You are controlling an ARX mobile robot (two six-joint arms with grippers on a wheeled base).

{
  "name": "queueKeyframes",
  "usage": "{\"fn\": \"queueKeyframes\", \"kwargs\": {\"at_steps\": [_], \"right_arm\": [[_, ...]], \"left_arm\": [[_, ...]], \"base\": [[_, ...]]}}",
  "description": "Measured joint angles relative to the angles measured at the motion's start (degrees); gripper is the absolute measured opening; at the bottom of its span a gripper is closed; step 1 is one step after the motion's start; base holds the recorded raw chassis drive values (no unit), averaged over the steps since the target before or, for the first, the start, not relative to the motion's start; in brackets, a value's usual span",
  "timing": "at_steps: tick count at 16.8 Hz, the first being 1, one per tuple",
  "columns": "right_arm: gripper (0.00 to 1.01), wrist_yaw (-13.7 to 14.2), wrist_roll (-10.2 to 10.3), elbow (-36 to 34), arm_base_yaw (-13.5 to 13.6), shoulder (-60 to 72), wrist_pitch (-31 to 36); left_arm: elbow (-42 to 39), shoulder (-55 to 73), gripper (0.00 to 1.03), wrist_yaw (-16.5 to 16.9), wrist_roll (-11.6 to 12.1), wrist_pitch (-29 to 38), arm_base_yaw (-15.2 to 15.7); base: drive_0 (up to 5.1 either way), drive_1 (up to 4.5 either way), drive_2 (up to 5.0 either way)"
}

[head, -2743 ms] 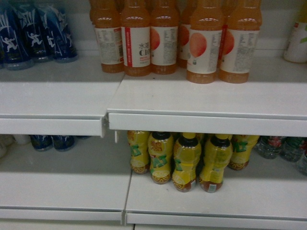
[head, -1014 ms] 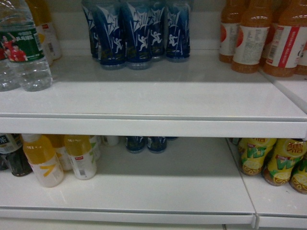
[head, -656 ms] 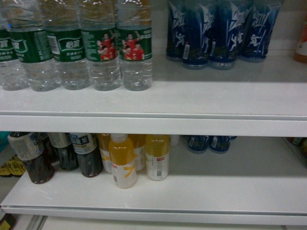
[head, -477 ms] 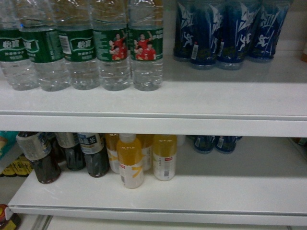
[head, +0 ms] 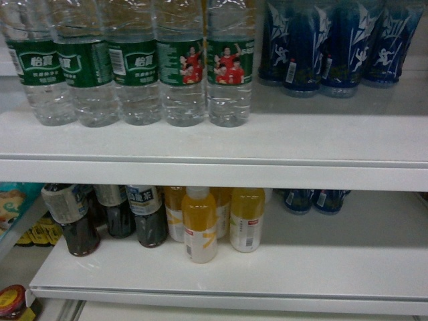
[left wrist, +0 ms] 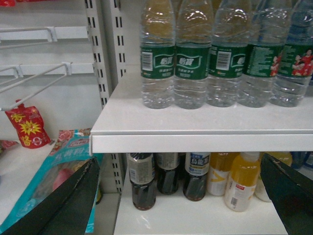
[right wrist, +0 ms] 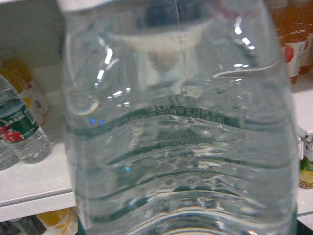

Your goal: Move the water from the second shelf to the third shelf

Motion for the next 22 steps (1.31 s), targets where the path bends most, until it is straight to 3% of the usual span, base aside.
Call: {"fn": "queueKeyframes", "kwargs": {"at_steps": [19, 22], "right_arm": [[0.43, 0.00, 0.00, 0.00, 0.00, -0.17, -0.07], [0.43, -0.57, 0.07, 0.00, 0.31, -0.28, -0.15]], "left_arm": [[0.00, 0.00, 0.98, 0.07, 0.00, 0.04, 0.00], [-0.02, 0.00, 0.98, -0.09, 0.00, 0.07, 0.00]], "base": [[-4.4, 2.20, 2.2], [0.0, 0.00, 0.0]]}}
